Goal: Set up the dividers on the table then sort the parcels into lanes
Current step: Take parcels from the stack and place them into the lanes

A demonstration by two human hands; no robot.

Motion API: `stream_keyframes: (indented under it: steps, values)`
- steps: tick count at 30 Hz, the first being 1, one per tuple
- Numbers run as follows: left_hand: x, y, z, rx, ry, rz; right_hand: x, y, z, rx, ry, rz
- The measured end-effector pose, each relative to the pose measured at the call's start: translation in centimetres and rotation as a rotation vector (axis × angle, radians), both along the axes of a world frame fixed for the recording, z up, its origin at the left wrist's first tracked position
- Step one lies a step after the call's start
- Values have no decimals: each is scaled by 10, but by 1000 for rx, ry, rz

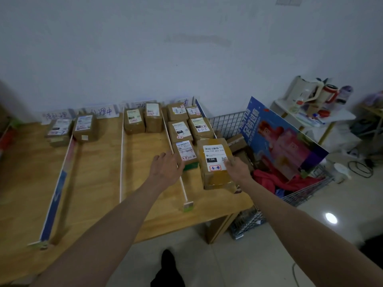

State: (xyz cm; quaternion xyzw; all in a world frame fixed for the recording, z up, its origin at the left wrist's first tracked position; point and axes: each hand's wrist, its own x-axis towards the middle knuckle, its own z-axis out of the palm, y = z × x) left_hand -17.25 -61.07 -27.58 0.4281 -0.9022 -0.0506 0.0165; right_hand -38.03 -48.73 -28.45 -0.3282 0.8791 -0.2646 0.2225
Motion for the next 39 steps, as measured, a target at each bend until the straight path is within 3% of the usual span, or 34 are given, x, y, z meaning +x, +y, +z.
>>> stream_keyframes:
  steps: [11,23,29,39]
  values:
    - [-94,-105,-68,109,-67,52,-91,-104,-61,101,-18,74]
    - [-145,-155,-138,274,-111,74,-165,-163,-200,156,-177,18]
    - [-150,-157,-148,261,-37,112,-156,-175,-177,162,-206,27]
    - [-150,-150,-144,270,-83,135,-150,-180,-149,202,-177,60]
